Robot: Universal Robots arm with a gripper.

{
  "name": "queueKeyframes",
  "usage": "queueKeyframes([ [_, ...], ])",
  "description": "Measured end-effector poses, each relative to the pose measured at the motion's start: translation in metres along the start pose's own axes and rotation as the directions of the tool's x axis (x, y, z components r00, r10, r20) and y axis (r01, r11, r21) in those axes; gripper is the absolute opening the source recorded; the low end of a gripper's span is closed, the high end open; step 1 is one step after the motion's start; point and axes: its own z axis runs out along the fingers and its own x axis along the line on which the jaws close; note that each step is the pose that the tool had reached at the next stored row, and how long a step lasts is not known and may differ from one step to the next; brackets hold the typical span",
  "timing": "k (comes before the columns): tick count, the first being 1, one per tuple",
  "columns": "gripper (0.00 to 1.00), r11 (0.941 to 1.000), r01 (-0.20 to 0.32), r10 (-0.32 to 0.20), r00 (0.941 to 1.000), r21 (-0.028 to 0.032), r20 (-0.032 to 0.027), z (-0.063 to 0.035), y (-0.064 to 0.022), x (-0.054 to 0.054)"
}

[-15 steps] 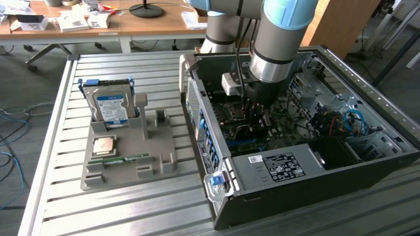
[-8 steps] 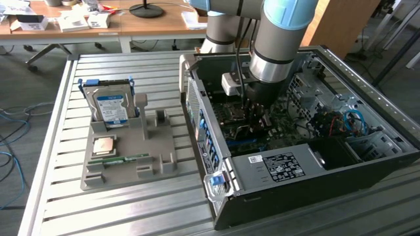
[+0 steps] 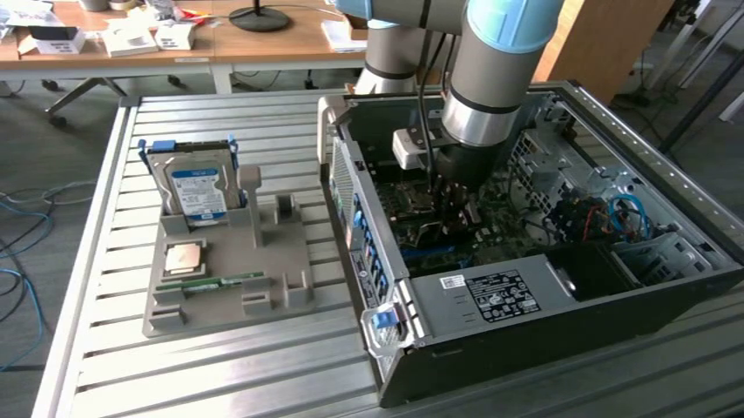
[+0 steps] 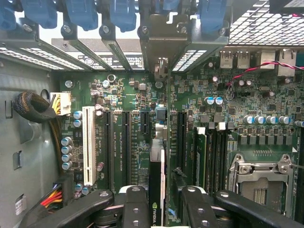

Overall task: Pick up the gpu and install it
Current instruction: 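Insert the gpu into the slot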

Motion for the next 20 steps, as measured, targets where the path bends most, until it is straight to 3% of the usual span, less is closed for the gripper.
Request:
queueKeyframes([
  [6, 0.35, 1.0, 0.0, 0.0, 1.0, 0.0, 0.0, 0.0, 0.0, 0.0],
  [7, 0.41, 1.0, 0.0, 0.0, 1.0, 0.0, 0.0, 0.0, 0.0, 0.0],
  [20, 0.41, 1.0, 0.0, 0.0, 1.0, 0.0001, 0.0001, -0.0002, -0.0001, -0.0001],
])
